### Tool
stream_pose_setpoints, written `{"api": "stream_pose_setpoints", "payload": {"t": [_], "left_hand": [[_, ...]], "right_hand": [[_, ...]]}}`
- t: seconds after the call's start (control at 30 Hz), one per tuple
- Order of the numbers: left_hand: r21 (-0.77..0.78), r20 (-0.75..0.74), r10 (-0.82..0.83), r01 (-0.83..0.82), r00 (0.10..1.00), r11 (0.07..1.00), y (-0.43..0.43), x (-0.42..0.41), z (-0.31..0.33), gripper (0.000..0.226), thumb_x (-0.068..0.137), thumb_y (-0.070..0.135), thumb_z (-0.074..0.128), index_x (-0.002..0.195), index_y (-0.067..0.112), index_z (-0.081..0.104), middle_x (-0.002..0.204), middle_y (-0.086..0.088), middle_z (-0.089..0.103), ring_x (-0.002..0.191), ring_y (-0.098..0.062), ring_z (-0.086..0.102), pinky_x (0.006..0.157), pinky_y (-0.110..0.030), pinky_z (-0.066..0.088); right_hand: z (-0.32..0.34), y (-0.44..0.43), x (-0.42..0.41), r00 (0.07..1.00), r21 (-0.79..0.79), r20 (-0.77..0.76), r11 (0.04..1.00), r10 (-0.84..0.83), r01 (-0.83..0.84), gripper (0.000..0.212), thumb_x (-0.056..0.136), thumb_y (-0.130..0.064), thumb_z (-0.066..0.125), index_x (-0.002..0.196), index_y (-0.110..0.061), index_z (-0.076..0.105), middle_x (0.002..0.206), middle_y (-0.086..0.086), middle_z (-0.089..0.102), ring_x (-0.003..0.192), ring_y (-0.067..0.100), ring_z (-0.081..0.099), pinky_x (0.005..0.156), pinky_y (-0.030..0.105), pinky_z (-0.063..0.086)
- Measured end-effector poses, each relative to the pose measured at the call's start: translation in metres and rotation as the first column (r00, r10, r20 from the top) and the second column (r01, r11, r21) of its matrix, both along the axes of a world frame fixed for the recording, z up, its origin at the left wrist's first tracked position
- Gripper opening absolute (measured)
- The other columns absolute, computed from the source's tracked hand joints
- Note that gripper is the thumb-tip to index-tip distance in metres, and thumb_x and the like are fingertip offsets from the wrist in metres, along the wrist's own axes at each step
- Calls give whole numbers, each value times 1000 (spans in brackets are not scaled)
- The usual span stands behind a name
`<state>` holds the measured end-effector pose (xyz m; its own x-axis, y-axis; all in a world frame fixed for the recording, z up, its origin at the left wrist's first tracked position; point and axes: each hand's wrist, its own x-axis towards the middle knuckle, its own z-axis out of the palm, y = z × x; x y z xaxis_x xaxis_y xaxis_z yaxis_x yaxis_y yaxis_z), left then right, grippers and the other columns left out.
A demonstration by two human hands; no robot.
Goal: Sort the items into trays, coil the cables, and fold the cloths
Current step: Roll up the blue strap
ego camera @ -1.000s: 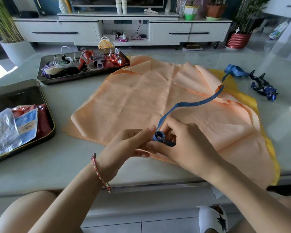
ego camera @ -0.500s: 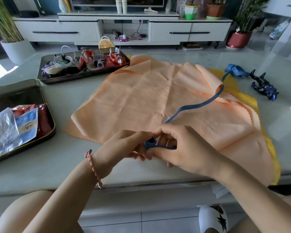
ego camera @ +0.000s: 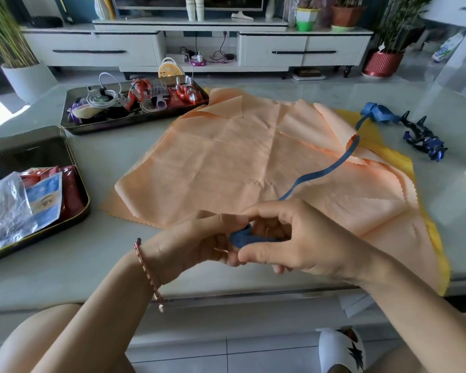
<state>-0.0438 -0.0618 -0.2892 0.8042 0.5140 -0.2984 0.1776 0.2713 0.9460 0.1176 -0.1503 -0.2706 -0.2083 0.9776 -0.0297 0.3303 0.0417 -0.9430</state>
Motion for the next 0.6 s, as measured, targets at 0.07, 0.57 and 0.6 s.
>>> {"api": "stream_pose_setpoints", "payload": {"t": [0.07, 0.57, 0.6], "left_hand": [[-42, 34, -12, 13, 999, 999, -1, 1, -2, 40, 63, 40, 68, 80, 4, 74, 72, -15, 62, 62, -16, 59, 62, -24, 53], [240, -94, 150, -124, 984, 963, -3, 4, -4, 44, 69, 48, 69, 81, 6, 75, 75, -7, 70, 68, -12, 59, 69, -21, 50], [242, -125, 113, -80, 986, 967, -1, 1, -2, 41, 72, 48, 69, 77, 8, 75, 72, -6, 70, 66, -11, 59, 67, -21, 49]], "right_hand": [[2, -1, 2, 997, -9, -75, 1000, 9, -10, 21, 75, -19, 75, 94, -25, 68, 78, 9, 71, 55, 5, 56, 48, 16, 43], [-13, 3, -4, 910, 214, 335, 960, -246, 181, 32, 78, -34, 73, 103, -31, 53, 67, -1, 61, 60, 15, 54, 59, 33, 46], [-10, 3, -1, 945, 131, 277, 981, -176, 145, 30, 78, -31, 73, 103, -31, 57, 71, 4, 63, 64, 19, 56, 62, 34, 48]]}}
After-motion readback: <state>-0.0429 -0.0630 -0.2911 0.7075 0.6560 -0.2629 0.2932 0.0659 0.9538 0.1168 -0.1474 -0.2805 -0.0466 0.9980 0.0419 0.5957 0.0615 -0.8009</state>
